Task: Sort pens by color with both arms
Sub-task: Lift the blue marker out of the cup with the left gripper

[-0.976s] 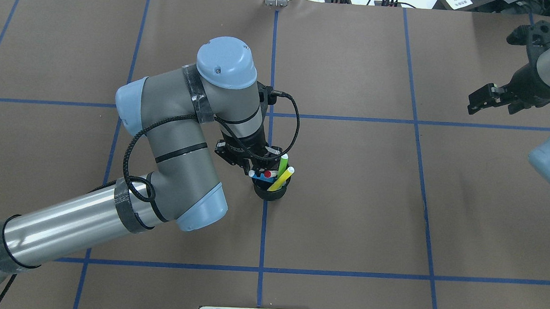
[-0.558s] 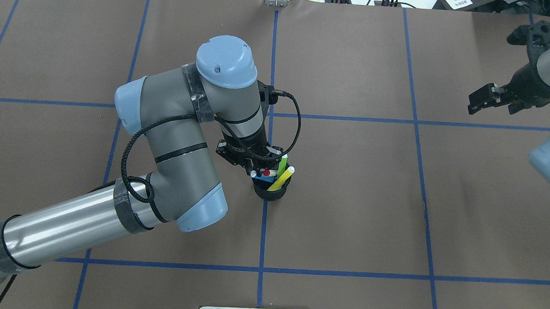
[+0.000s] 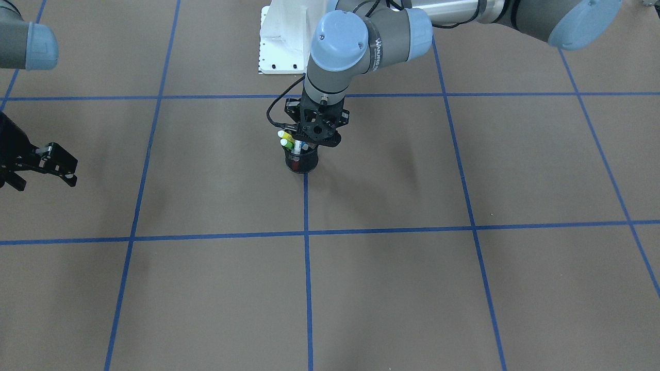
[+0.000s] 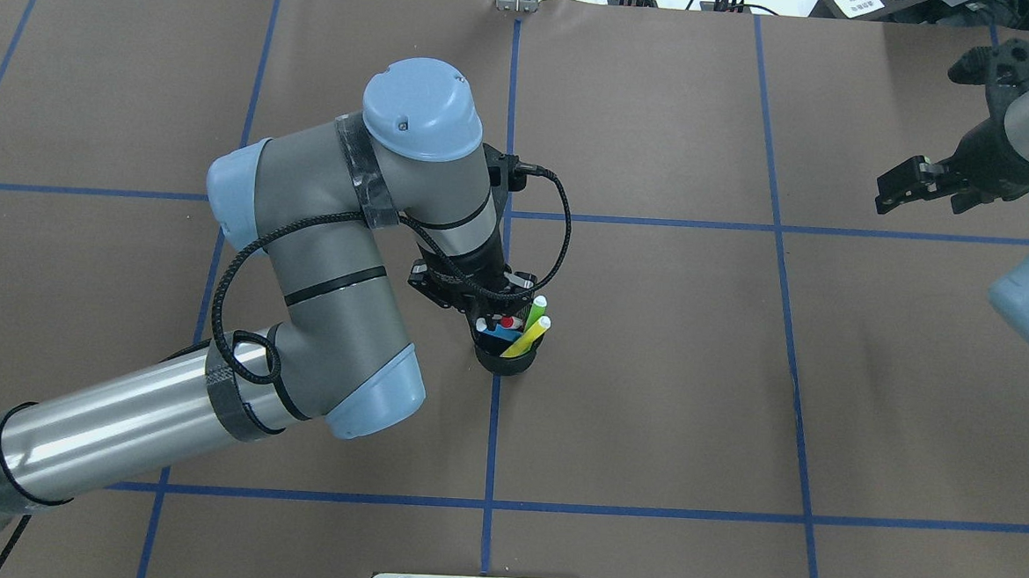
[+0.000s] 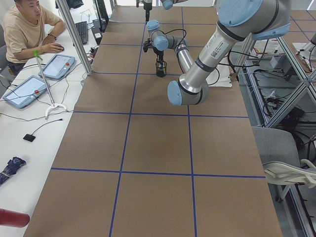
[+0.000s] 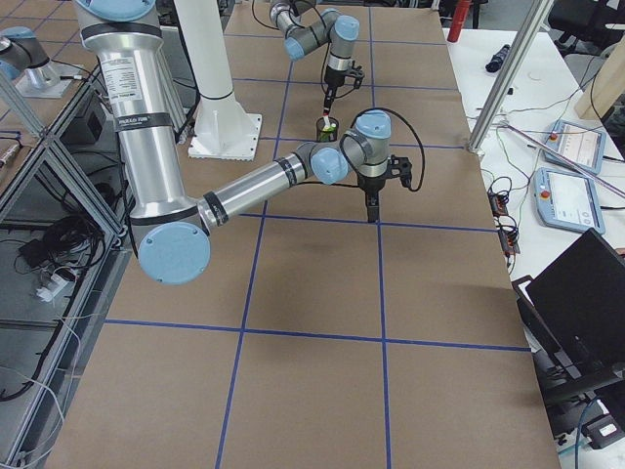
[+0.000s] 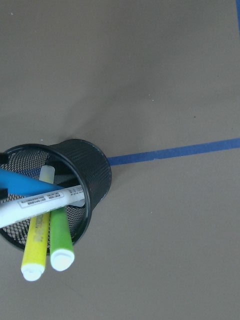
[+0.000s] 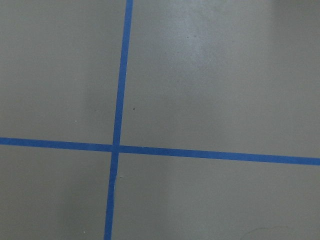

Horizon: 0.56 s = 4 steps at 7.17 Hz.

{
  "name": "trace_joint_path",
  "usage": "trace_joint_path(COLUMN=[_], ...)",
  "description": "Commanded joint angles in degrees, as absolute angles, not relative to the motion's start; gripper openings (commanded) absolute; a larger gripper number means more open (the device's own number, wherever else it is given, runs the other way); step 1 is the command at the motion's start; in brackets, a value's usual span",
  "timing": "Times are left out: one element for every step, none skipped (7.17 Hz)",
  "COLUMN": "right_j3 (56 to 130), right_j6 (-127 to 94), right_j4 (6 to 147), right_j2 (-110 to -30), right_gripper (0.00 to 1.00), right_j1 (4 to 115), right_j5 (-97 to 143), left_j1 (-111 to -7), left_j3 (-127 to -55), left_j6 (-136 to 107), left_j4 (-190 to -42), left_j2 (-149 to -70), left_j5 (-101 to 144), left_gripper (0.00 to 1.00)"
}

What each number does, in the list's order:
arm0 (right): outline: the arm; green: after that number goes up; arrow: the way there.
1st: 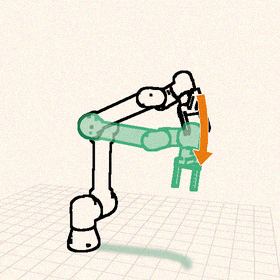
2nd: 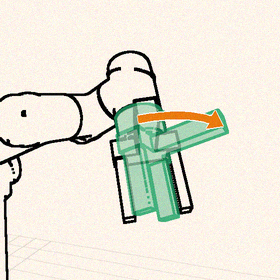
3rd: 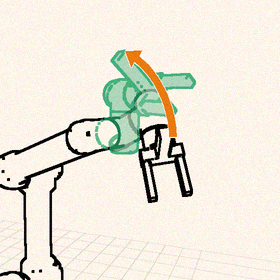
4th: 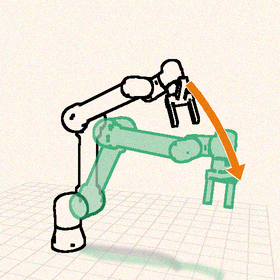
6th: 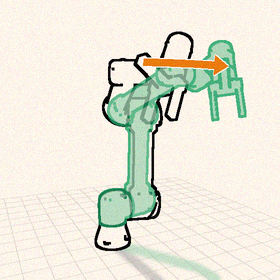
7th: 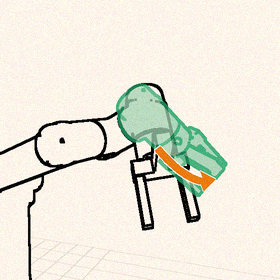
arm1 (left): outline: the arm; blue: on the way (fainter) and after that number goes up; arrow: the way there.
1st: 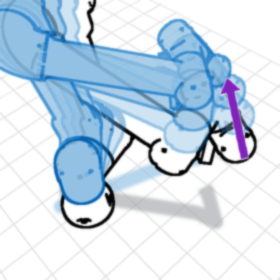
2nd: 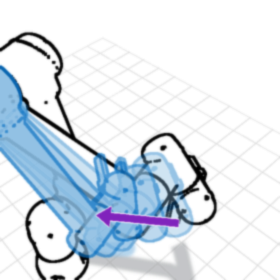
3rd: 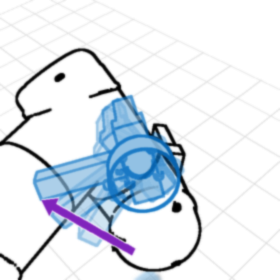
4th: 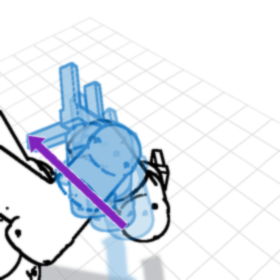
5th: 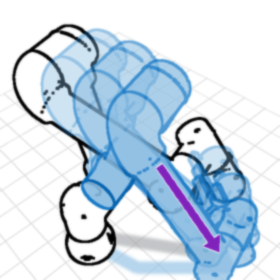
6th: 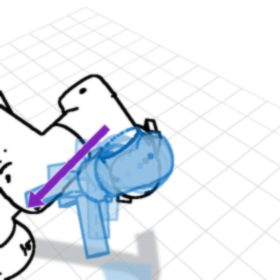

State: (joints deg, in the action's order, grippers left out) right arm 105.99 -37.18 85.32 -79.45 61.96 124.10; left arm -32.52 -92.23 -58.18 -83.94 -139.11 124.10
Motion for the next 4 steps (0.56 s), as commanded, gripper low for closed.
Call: trace_joint_path(right_j3=[106.08,106.08,106.08,106.08], right_j6=[-37.18,-37.18,-37.18,-37.26], right_j4=[85.25,85.25,85.34,85.25], right_j2=[-79.45,-79.45,-79.45,-79.45], right_gripper=[1.0,1.0,1.0,1.0], right_j1=[61.96,61.96,61.96,61.96], right_j5=[124.1,124.1,124.1,124.1], left_j1=[-32.61,-33.22,-34.01,-34.36], left_j3=[-96.22,-97.2,-98.6,-100.96], left_j6=[-58.18,-58.27,-58.27,-58.18], left_j4=[-80.18,-79.72,-78.5,-75.09], left_j2=[-138.96,-138.96,-138.78,-138.78], left_j5=[124.01,123.93,123.93,123.66], left_gripper=[0.02,0.0,0.0,0.0])
